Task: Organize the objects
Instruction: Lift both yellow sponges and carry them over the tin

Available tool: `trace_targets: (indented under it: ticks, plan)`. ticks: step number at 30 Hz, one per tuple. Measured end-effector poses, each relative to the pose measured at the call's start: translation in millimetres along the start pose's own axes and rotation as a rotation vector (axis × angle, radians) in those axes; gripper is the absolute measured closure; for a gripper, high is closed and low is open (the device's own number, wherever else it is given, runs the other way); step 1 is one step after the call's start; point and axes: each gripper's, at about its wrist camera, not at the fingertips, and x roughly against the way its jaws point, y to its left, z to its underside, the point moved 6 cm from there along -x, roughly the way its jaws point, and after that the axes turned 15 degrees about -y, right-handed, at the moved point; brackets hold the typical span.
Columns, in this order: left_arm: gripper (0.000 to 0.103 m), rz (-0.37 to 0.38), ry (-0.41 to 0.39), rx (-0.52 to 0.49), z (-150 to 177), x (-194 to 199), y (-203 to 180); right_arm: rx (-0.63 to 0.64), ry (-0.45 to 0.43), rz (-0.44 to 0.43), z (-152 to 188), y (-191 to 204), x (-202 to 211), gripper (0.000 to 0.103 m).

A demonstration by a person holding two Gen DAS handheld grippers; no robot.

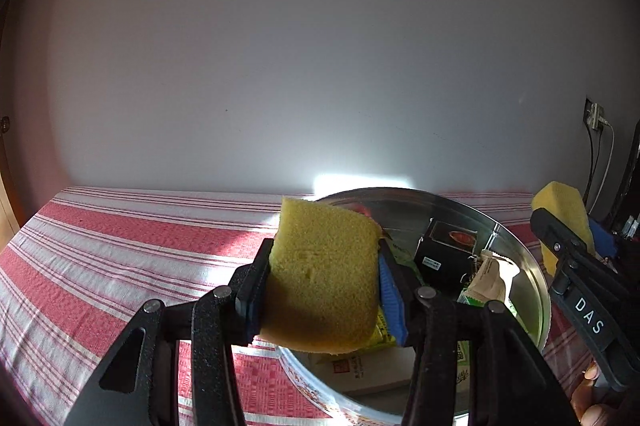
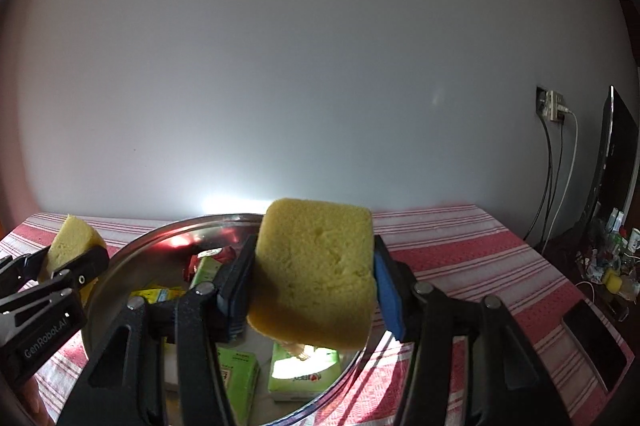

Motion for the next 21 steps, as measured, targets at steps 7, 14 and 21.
trace_targets:
  ticks: [7, 14, 21]
  plan:
    - [0.053, 0.004, 0.044, -0.004, 6, -21, -20, -0.010, 0.052, 0.002, 10, -14, -22, 0.049]
    - [0.053, 0.013, 0.055, -0.026, 14, -28, -26, -0.031, 0.103, -0.001, 24, -27, -40, 0.049]
    - [0.053, 0.012, 0.088, -0.023, 23, -37, -22, -0.043, 0.147, -0.015, 32, -29, -51, 0.049]
